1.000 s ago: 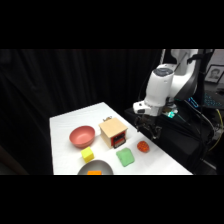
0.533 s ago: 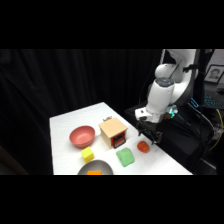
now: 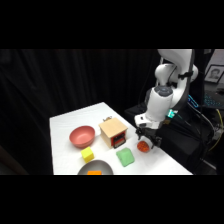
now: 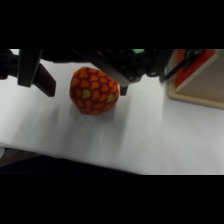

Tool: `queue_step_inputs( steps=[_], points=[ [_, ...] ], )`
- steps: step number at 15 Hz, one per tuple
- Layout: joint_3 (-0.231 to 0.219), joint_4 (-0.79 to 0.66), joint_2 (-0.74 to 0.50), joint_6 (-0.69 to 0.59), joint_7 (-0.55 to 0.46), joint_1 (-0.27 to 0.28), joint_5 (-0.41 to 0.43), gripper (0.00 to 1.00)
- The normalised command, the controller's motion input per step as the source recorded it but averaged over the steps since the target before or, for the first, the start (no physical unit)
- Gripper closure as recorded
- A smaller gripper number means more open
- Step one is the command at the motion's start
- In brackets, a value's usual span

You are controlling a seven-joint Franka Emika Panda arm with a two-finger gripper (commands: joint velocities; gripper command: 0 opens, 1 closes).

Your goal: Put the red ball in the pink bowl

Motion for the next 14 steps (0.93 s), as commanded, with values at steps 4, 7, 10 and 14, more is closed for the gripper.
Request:
queue_step_inputs(
  steps=[4,7,10,14],
  points=[
    [-0.163,0.19,0.28,0.16,0.20,0.145,-0.222,0.00],
    [-0.164,0.15,0.24,0.16,0.17,0.143,-0.178,0.22],
    [-0.158,0.10,0.12,0.14,0.17,0.155,-0.160,0.43],
    [-0.142,0.02,-0.01,0.10,0.16,0.160,-0.147,0.76]
  ],
)
